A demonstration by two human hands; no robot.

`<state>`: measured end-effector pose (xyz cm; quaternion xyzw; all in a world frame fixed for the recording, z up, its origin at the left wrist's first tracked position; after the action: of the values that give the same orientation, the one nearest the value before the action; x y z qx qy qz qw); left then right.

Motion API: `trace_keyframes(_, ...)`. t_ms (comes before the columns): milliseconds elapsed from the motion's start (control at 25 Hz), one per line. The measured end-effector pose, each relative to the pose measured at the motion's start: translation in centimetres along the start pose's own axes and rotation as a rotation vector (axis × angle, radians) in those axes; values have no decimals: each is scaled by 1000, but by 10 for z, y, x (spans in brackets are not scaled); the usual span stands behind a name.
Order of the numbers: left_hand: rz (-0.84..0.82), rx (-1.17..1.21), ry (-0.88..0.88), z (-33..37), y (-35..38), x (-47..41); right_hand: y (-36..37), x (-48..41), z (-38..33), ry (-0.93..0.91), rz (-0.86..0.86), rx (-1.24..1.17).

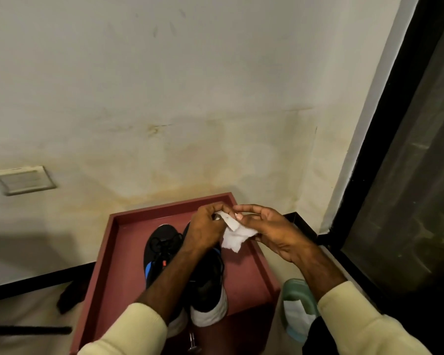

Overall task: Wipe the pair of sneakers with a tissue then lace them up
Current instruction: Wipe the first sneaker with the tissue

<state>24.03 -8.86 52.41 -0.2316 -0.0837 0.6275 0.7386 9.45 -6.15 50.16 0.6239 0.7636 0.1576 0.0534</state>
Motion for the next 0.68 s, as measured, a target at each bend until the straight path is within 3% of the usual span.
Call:
trace_keyframes(160,-32,-70,-4,-7,-13,16,12,5,16,25,-58,56)
trace_keyframes(280,-100,-307,-44,-18,-18,27,13,7,39,60,-38,180)
trace_keyframes(400,-127,-645,-223,-49,-31,43,1,5,54,60,71,325)
trace_keyframes(480,-240,-746,-371,-71,-24,57,-8,2,61,75,160,347)
trace_keyframes(680,-328,-1043,-411,-73,-3,49,-24,-4,73,105,319,349)
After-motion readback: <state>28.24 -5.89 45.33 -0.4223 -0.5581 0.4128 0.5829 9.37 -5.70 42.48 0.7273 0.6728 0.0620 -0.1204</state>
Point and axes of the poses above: each hand's wrist, its own x-axis away from the middle knuckle, its own y-axis out of the palm, z = x × y, the point moved 10 cm from there along -x, towards the middle knuckle, and after that the axes turned 8 degrees about -x, right-handed, at the moved point
